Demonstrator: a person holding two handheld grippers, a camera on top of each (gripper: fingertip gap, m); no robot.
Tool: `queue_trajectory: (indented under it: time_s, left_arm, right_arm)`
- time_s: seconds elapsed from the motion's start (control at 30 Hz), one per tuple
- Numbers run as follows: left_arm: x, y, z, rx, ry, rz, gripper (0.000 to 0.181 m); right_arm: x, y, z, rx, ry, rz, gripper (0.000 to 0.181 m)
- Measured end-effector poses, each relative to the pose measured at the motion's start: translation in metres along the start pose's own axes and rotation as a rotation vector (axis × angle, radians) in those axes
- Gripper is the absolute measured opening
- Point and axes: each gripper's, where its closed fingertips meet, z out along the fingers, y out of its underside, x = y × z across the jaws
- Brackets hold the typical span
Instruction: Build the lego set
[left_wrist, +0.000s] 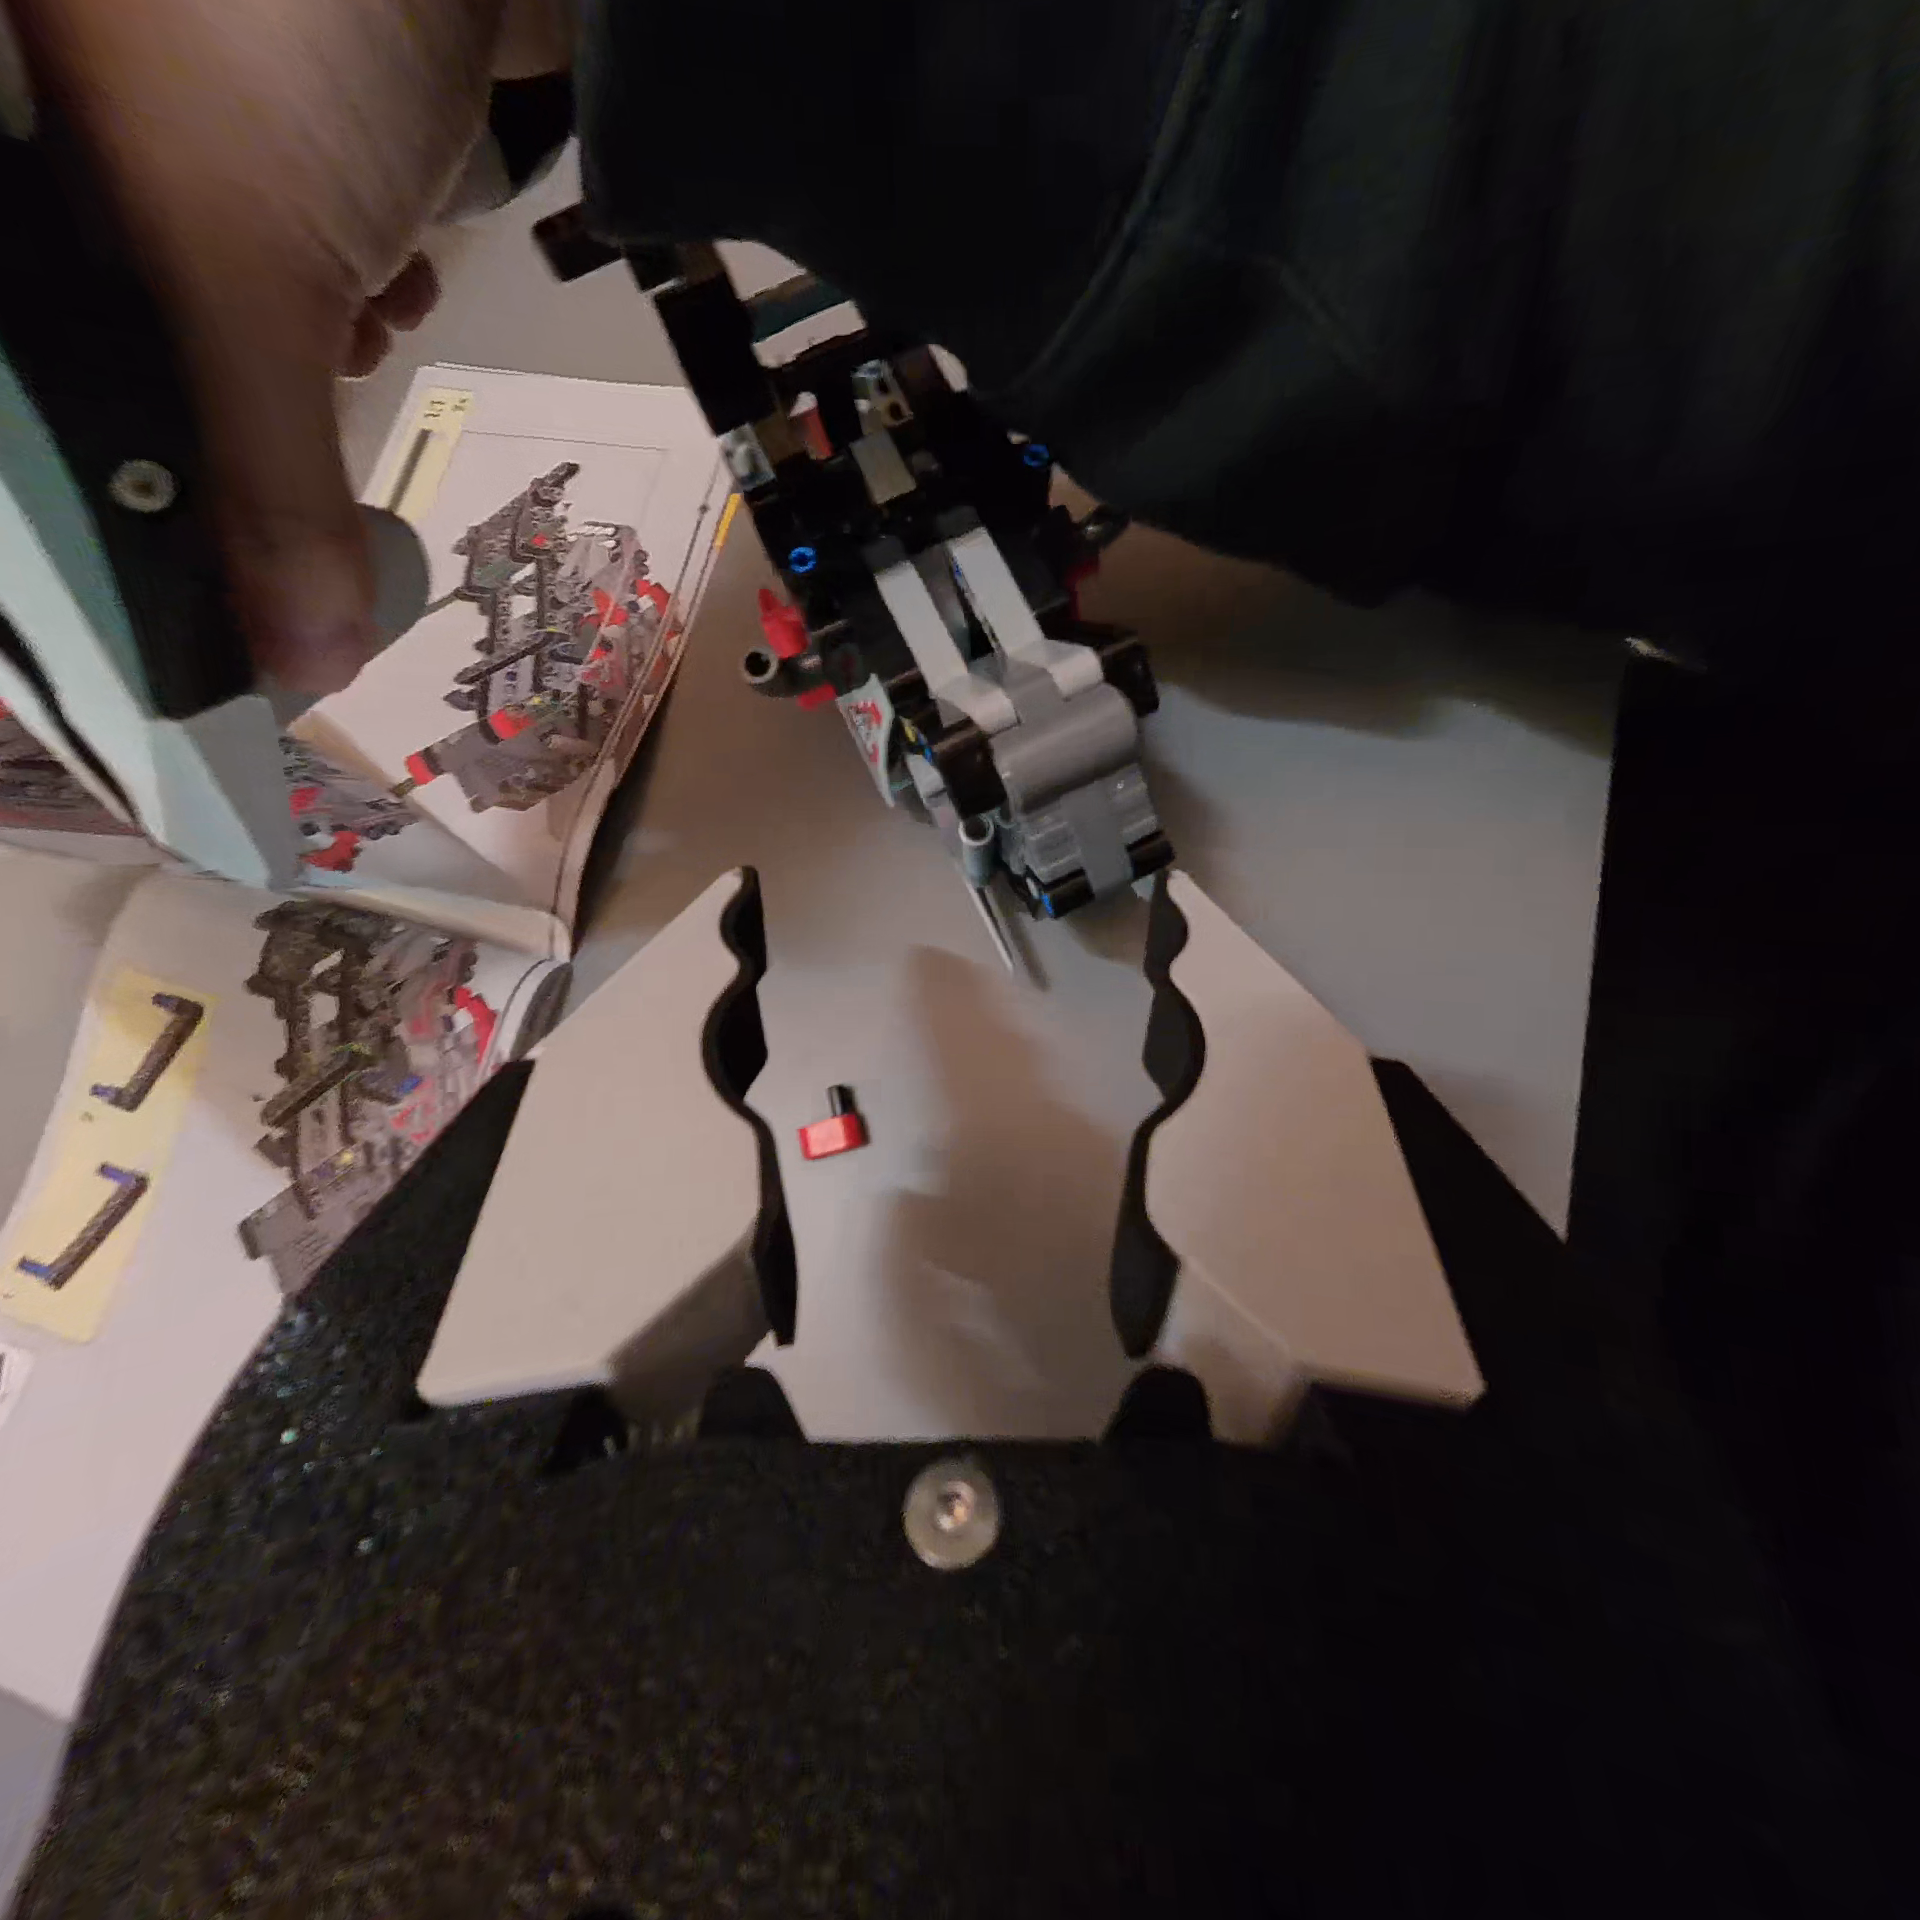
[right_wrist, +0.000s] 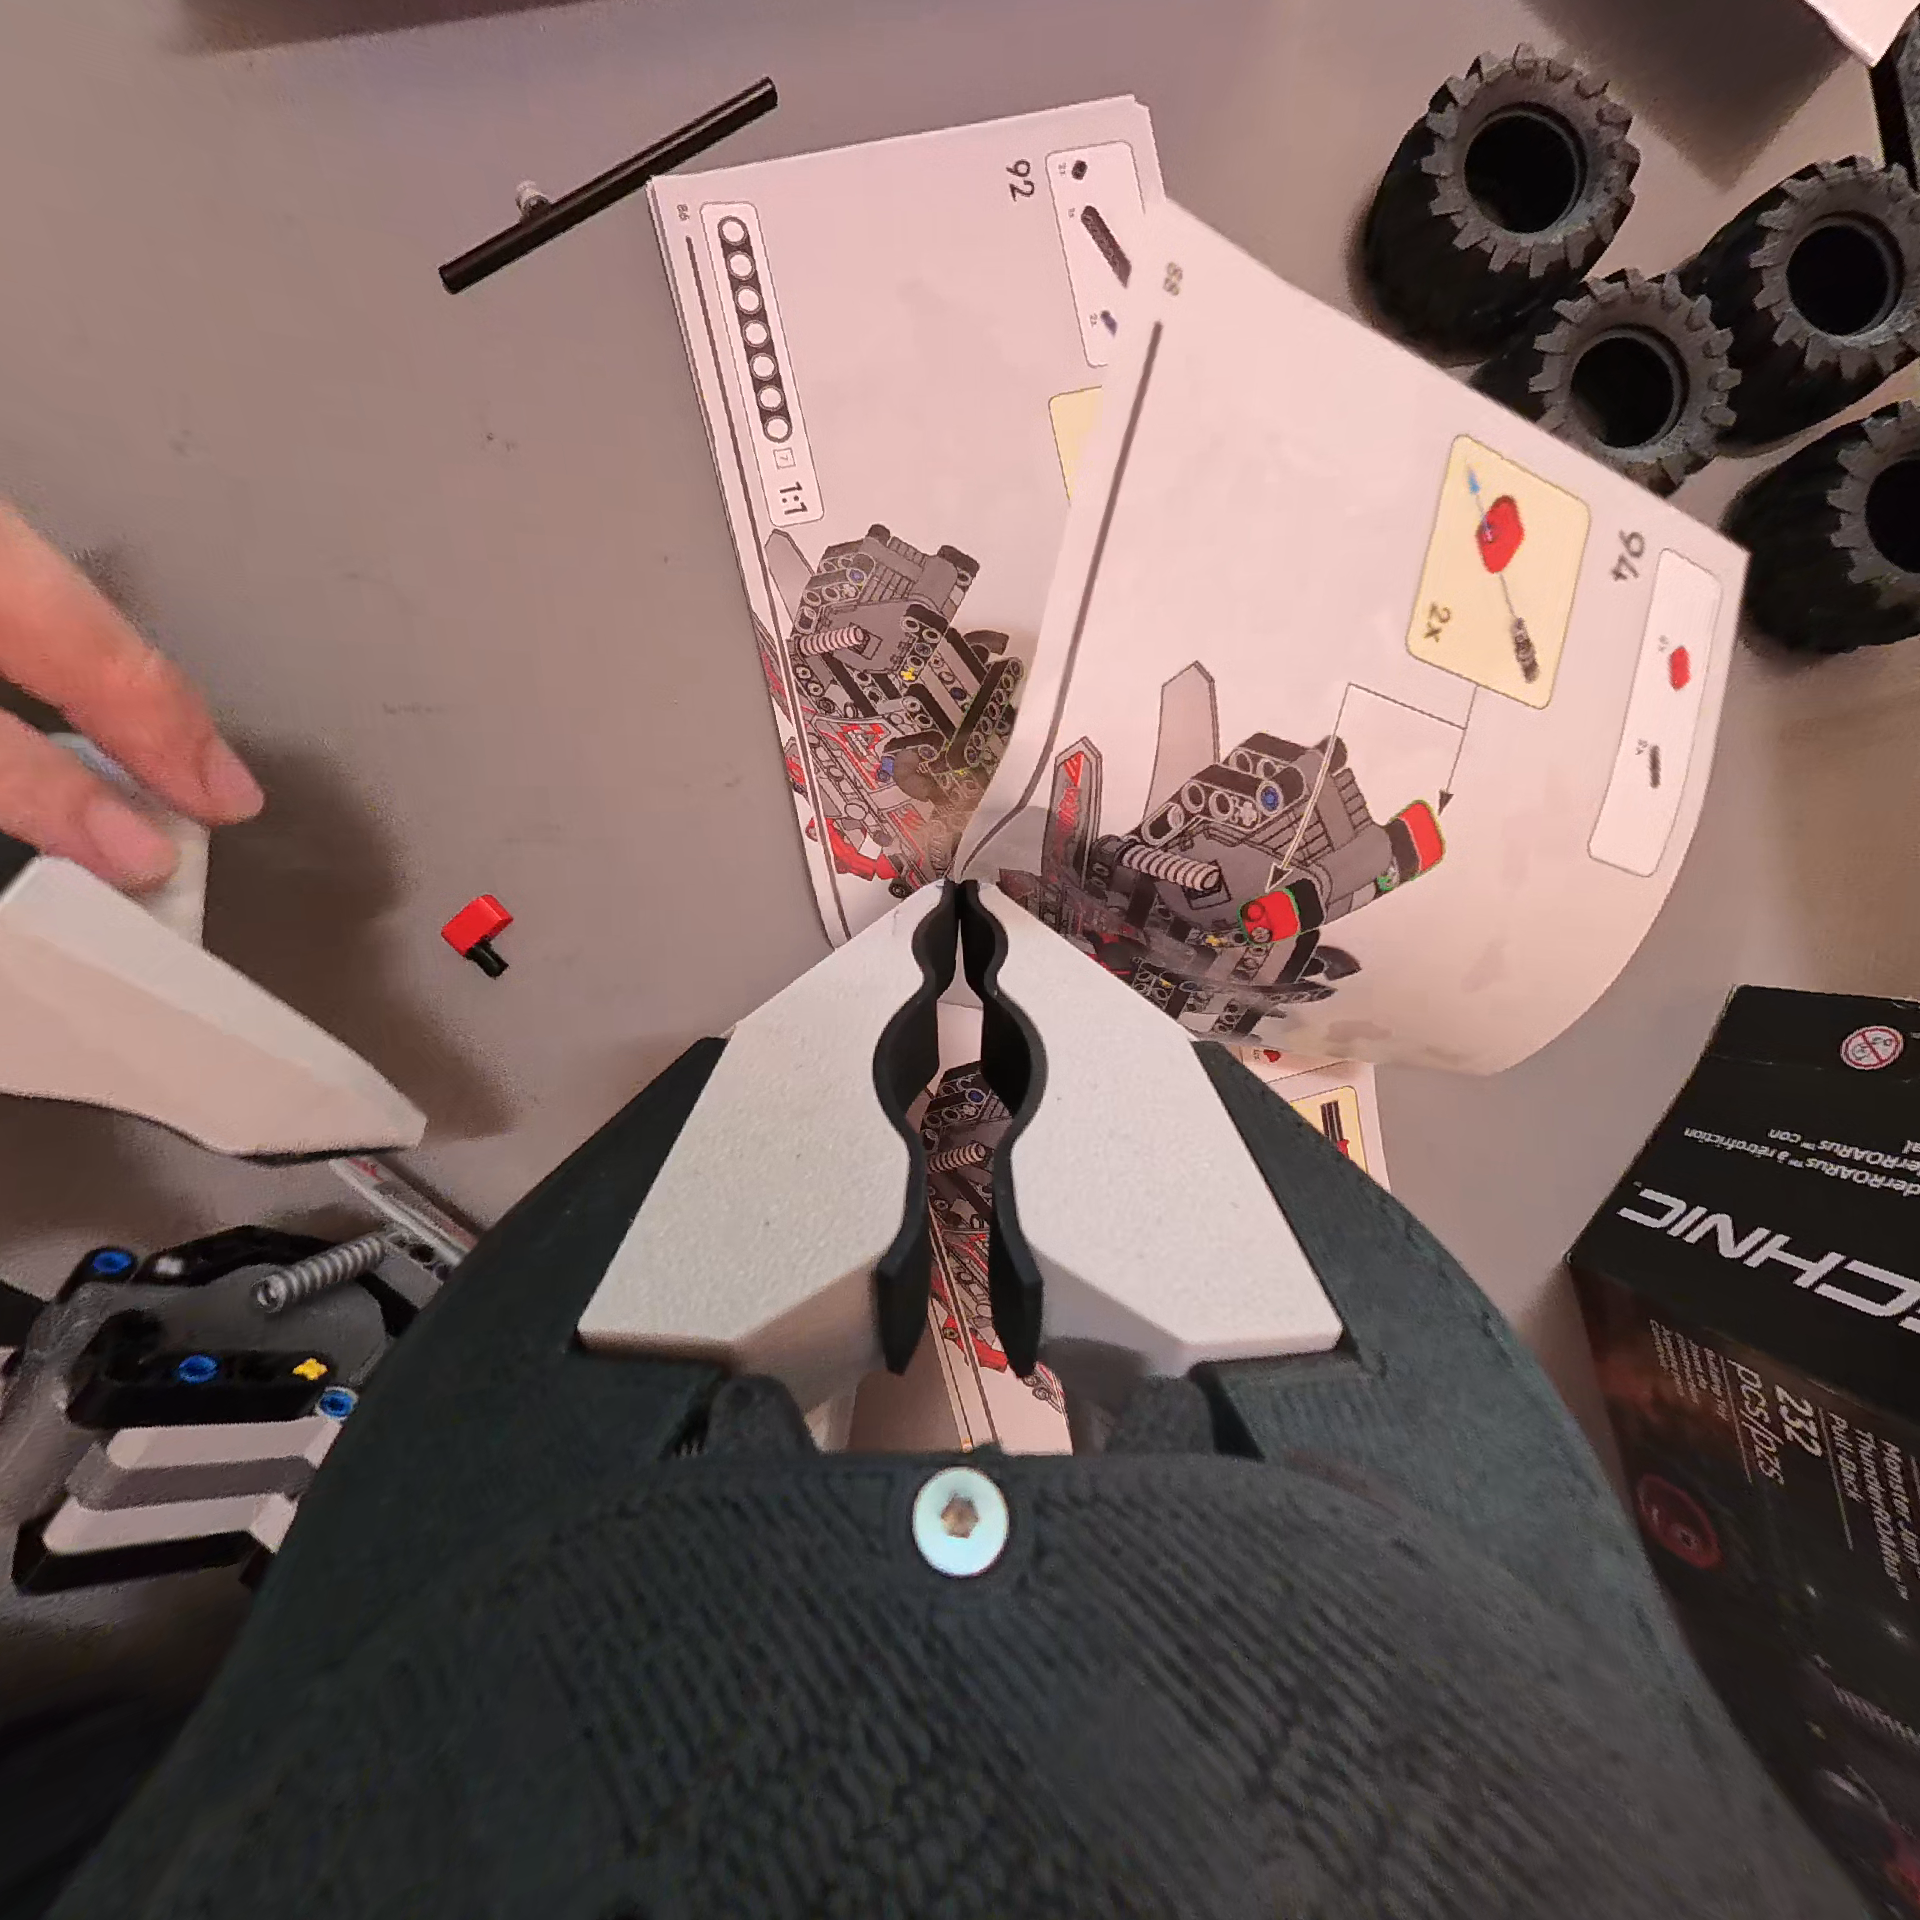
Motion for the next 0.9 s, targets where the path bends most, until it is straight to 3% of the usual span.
queue_trajectory:
  time_s: [0.2, 0.33, 0.53, 0.73, 0.9]
  left_arm:
    - [0.029, -0.010, 0.000, 0.008, 0.092, -0.005, 0.066]
    - [0.018, 0.000, 0.012, -0.061, -0.011, 0.015, 0.056]
    - [0.005, -0.006, 0.003, 0.022, 0.002, -0.056, 0.016]
    - [-0.021, 0.006, 0.001, 0.025, -0.038, -0.148, 0.016]
    - [-0.023, 0.009, 0.003, 0.020, -0.028, -0.152, 0.013]
  right_arm:
    - [0.002, 0.002, 0.000, -0.005, 0.003, 0.006, 0.000]
    - [0.002, 0.003, 0.000, -0.007, 0.005, 0.007, 0.000]
    - [0.003, 0.004, 0.001, -0.010, 0.005, 0.009, 0.000]
    - [0.003, 0.004, 0.002, -0.012, 0.004, 0.011, 0.000]
    - [0.004, 0.005, 0.003, -0.011, 0.006, 0.014, 0.000]
